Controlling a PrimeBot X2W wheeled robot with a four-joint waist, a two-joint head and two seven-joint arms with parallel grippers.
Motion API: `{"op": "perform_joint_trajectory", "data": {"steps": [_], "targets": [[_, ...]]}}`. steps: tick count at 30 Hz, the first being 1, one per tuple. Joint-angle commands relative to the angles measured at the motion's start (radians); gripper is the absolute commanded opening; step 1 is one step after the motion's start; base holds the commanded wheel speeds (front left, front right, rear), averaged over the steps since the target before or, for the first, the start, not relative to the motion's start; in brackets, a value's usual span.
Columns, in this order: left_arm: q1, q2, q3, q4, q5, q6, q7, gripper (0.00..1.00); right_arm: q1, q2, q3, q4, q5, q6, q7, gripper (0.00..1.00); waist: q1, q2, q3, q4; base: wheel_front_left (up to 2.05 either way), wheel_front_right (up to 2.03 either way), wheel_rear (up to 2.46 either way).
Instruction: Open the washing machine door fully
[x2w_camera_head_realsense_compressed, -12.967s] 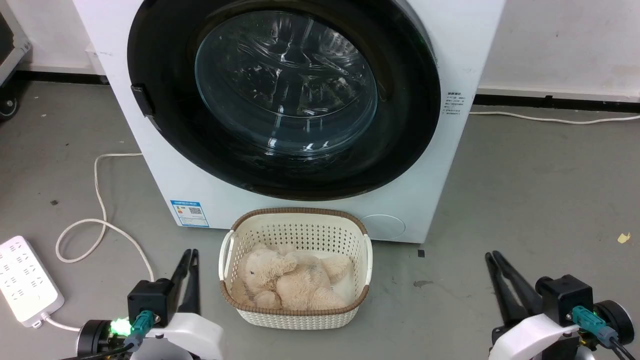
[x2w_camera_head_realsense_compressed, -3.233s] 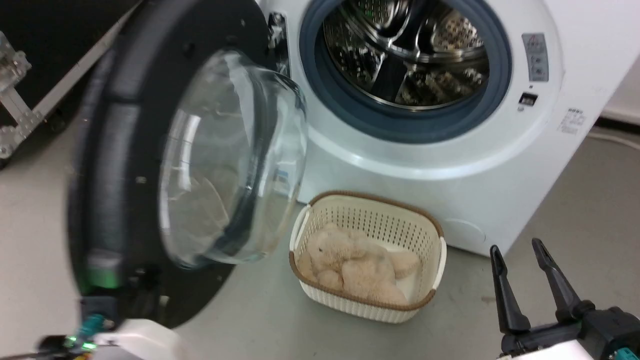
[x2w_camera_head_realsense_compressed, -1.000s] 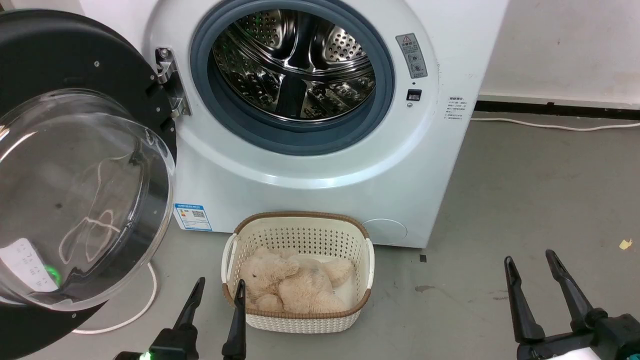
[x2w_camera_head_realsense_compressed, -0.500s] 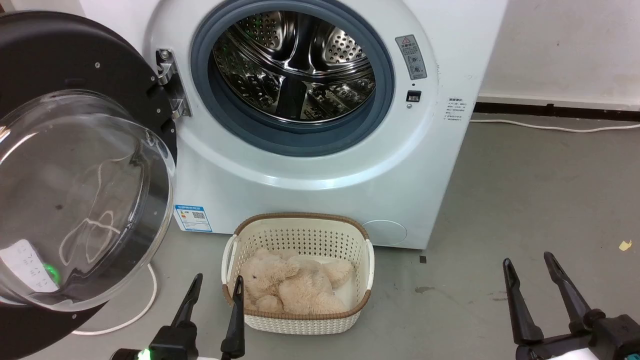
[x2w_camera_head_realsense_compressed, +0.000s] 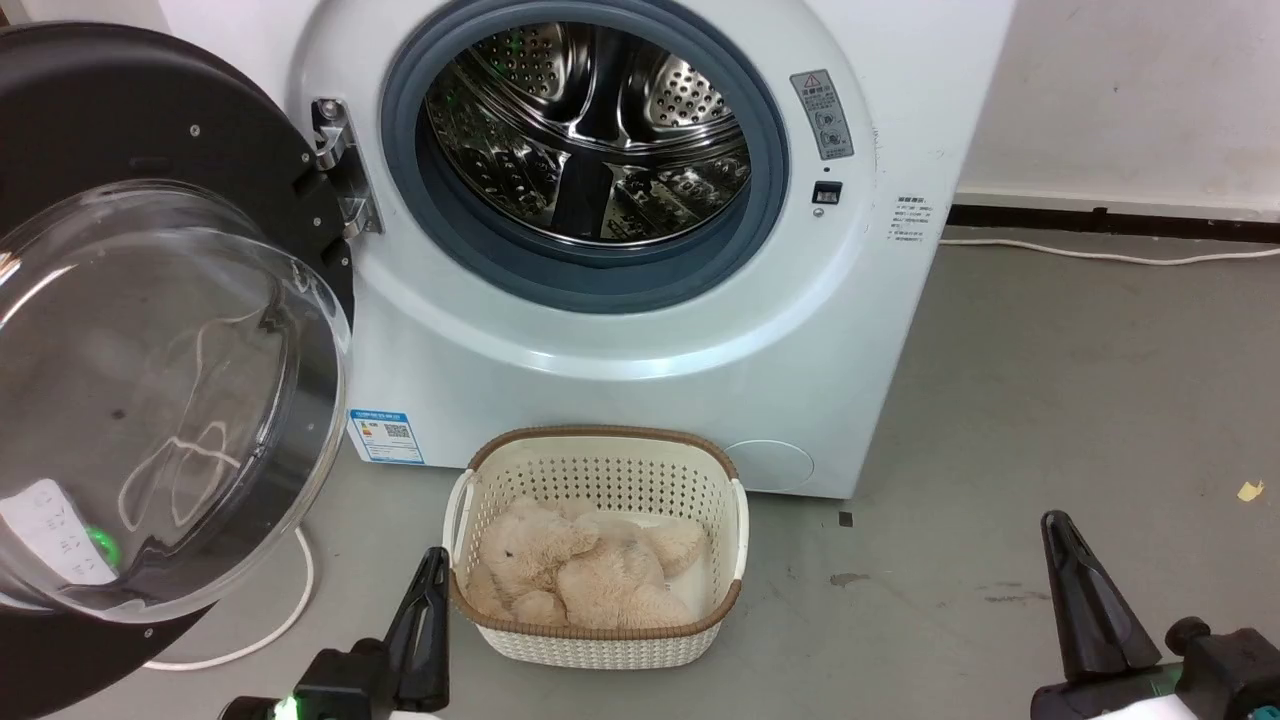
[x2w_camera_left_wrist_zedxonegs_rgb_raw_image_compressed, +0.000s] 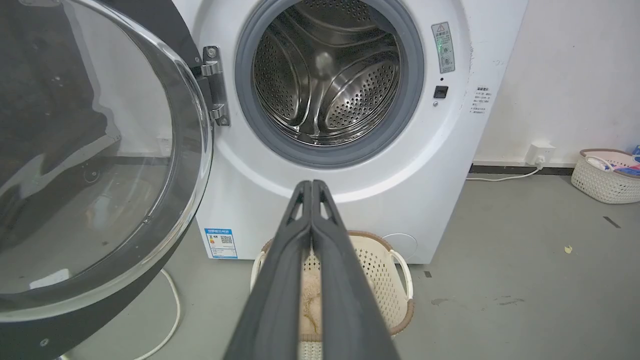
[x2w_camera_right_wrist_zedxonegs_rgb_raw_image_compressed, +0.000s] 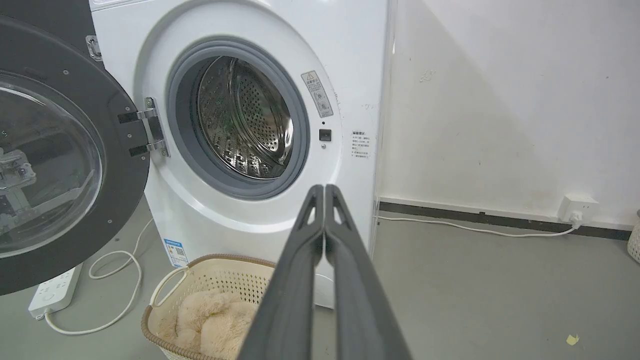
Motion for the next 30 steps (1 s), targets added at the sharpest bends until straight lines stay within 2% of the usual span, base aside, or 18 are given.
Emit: {"op": "perform_joint_trajectory", "data": {"steps": [1,30], "targets": [[-0.002,-0.003,0.005,-0.001,0.006,-0.005,0.004,0.0,-0.002,0.0,0.001,0.001,-0.002,0.0,0.005,0.0,0.0,-0.0001,0.0,0.0,0.0,0.0,0.0],[-0.018,-0.041,0.075,-0.008,0.065,-0.052,0.066,0.0,-0.028,0.001,0.016,0.01,-0.024,0.0,0.069,0.0,0.0,-0.0001,0.005,-0.002,0.0,0.0,0.0]]}}
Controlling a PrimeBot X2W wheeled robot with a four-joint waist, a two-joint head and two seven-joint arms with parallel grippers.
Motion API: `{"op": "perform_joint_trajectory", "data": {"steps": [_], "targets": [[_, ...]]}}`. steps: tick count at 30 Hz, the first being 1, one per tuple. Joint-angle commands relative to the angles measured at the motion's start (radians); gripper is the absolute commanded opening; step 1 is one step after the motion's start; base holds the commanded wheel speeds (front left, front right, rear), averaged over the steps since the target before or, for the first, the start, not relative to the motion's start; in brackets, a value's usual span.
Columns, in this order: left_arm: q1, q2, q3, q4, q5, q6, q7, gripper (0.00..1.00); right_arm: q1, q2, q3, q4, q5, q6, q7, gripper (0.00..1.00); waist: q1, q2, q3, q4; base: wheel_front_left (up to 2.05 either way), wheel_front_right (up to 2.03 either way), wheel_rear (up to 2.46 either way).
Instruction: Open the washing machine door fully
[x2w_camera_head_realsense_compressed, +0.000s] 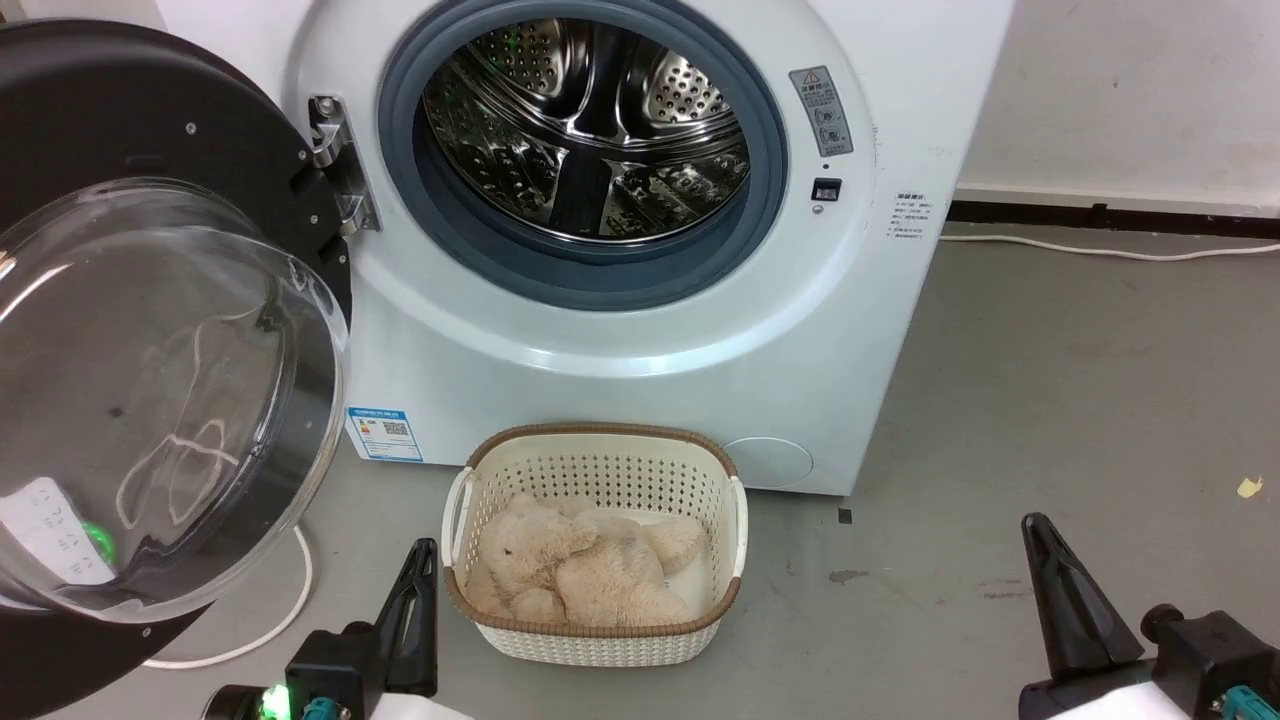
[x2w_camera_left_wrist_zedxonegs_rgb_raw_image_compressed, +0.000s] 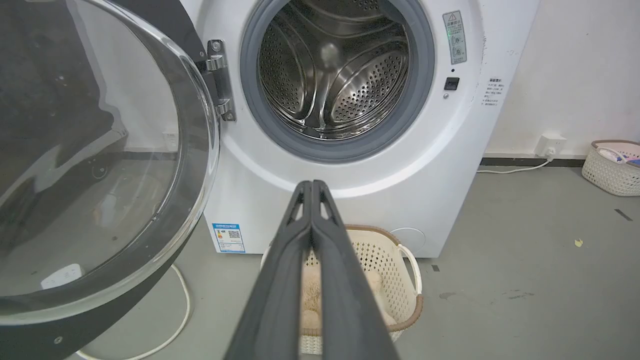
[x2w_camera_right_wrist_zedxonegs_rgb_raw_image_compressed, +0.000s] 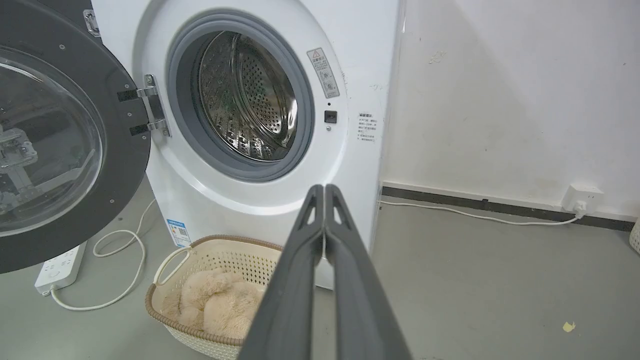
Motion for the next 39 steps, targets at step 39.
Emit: {"op": "perform_joint_trajectory", "data": {"steps": [39], "targets": [[-0.036,-0.058,0.1,-0.013,0.091,-0.066,0.087,0.0,-0.051,0.003,0.021,0.018,-0.035,0.0,0.092,0.0,0.0,-0.0001,0.006,-0.002,0.0,0.0,0.0]]}}
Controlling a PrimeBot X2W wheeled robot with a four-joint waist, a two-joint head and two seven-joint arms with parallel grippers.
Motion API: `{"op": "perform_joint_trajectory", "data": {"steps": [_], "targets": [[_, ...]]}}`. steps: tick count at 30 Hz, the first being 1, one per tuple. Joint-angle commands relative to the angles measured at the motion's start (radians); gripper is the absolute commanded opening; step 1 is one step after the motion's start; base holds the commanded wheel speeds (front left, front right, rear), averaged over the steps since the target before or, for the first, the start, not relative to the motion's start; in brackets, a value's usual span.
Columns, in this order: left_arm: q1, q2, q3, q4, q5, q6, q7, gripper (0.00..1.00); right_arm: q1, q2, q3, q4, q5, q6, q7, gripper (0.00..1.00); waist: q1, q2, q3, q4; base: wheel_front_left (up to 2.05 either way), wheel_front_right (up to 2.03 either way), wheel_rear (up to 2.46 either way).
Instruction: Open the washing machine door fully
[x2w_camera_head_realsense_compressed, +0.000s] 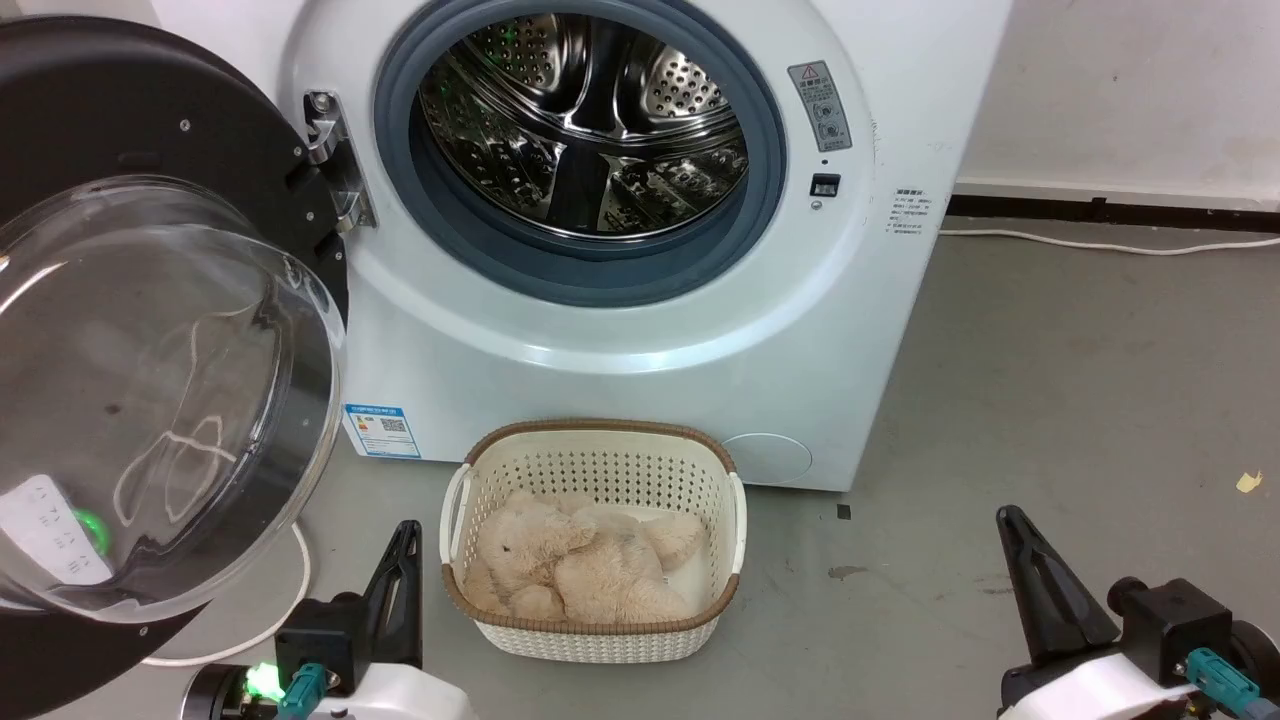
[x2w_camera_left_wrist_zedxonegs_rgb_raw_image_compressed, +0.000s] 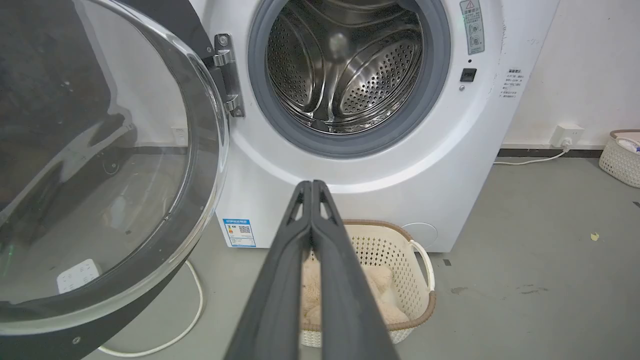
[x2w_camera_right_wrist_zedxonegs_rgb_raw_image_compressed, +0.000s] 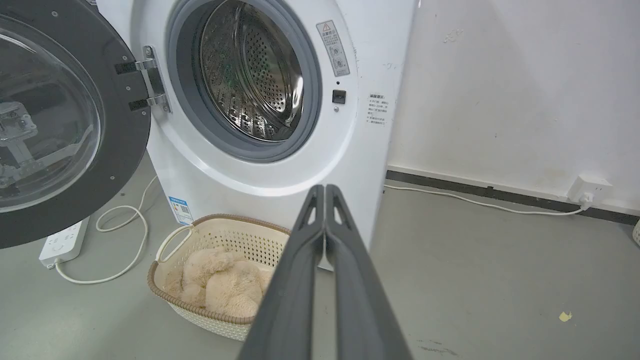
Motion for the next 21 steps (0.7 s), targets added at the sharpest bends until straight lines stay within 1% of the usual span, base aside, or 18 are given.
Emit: {"op": "perform_joint_trajectory", "data": {"steps": [1,21], "targets": [[-0.015,-0.004,0.008,-0.003,0.013,-0.006,0.004,0.0,-0.013,0.003,0.002,0.003,-0.01,0.0,0.007,0.0,0.0,-0.0001,0.0,0.0,0.0,0.0,0.0],[-0.025,-0.027,0.052,-0.008,0.049,-0.035,0.042,0.0,-0.029,0.004,0.011,0.009,-0.023,0.001,0.046,0.0,0.0,-0.0001,0.003,-0.001,0.0,0.0,0.0]]}}
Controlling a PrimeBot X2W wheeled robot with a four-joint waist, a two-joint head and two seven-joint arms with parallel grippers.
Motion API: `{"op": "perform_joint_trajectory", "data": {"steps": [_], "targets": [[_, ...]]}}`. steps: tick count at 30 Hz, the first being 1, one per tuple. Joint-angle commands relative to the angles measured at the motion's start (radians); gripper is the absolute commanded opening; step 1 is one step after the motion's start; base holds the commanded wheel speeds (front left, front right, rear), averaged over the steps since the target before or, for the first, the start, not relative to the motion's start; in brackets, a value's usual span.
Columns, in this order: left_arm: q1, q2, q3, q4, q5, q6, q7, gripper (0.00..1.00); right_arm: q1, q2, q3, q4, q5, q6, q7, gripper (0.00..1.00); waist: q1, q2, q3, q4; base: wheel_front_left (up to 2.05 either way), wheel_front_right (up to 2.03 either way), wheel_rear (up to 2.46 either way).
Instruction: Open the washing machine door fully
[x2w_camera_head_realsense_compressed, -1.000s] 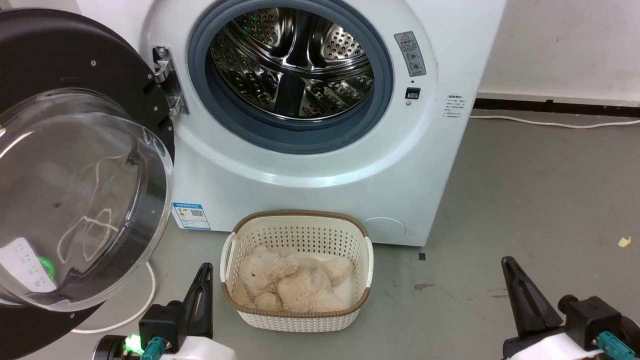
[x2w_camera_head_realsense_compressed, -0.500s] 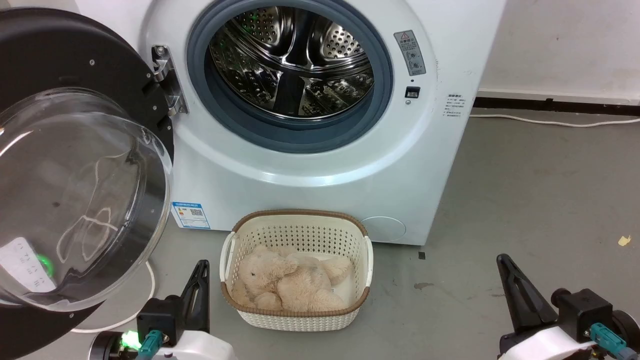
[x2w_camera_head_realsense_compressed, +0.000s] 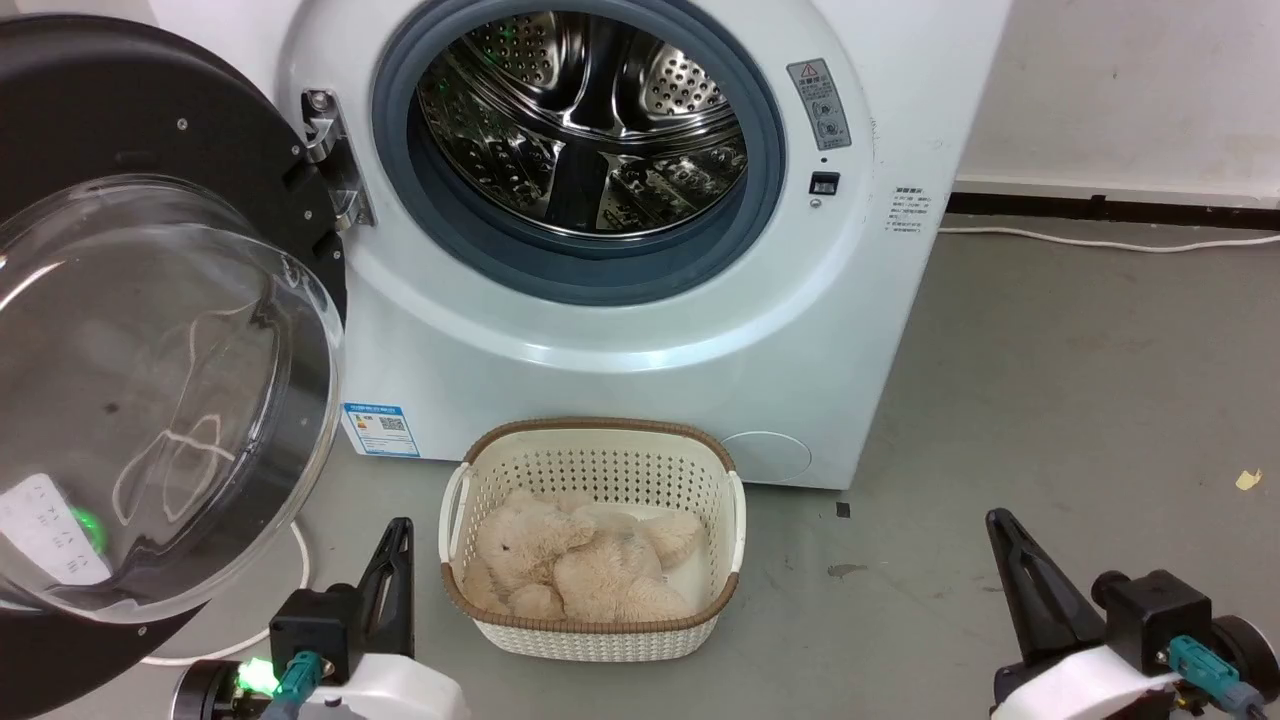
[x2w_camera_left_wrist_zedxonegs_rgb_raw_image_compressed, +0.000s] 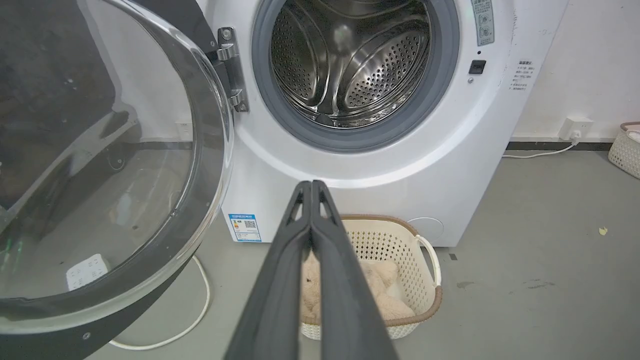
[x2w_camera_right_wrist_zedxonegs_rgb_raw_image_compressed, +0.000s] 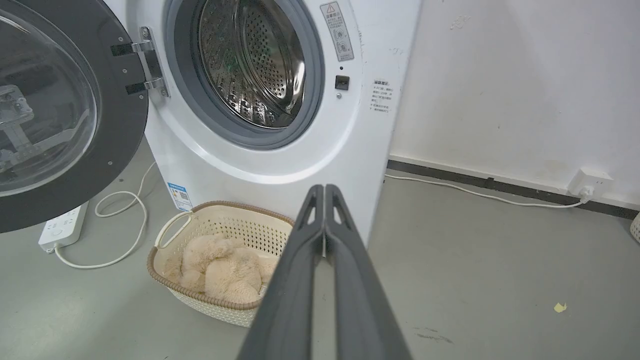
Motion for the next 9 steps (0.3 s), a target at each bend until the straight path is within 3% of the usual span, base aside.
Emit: {"op": "perform_joint_trajectory", "data": {"steps": [1,9], "targets": [[-0.021,-0.002,0.008,-0.003,0.01,-0.007,0.004,0.0,-0.022,0.004,0.003,0.002,-0.007,0.001,0.006,0.0,0.0,-0.0001,0.0,0.0,0.0,0.0,0.0],[-0.025,-0.012,0.027,-0.005,0.025,-0.019,0.02,0.0,-0.028,0.004,0.006,0.004,-0.012,0.001,0.022,0.0,0.0,-0.0001,0.001,0.0,0.0,0.0,0.0]]}}
